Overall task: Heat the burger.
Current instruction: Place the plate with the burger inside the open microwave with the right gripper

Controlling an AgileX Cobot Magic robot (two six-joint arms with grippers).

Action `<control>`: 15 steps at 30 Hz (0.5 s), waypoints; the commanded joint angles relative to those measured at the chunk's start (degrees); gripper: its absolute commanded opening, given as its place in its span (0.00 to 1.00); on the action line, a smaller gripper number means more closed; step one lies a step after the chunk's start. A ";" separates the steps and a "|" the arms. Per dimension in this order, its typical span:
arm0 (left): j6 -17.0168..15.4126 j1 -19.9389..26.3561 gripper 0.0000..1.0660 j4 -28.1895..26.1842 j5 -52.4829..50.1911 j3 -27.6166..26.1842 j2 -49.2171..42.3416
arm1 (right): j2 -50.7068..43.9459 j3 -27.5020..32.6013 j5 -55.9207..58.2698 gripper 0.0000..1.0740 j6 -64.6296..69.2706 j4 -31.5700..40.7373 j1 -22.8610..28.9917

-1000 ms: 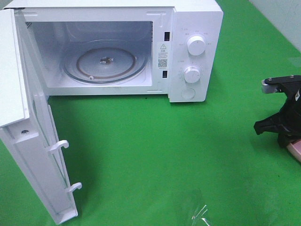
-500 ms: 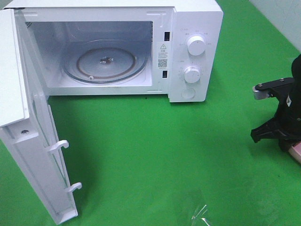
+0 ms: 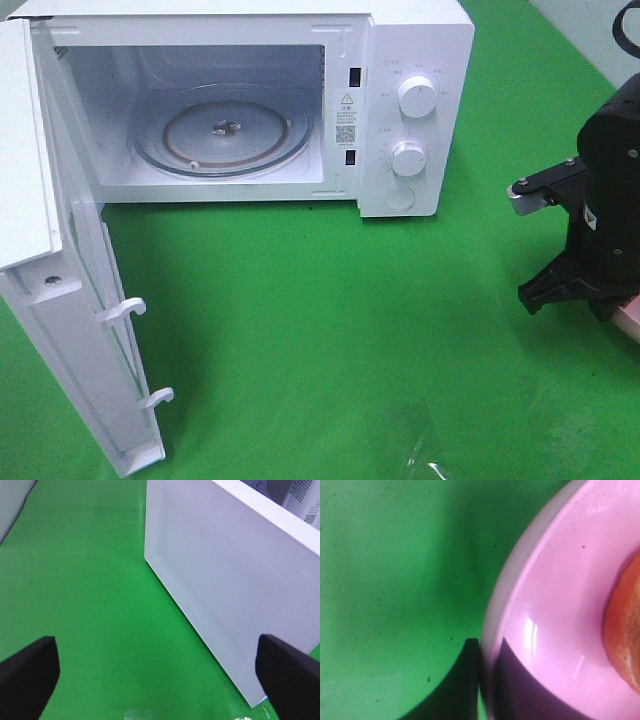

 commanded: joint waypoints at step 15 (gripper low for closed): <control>-0.23 -0.11 0.94 -0.06 0.11 0.11 -0.34 | -12.15 7.39 7.28 0.00 4.81 -6.53 11.17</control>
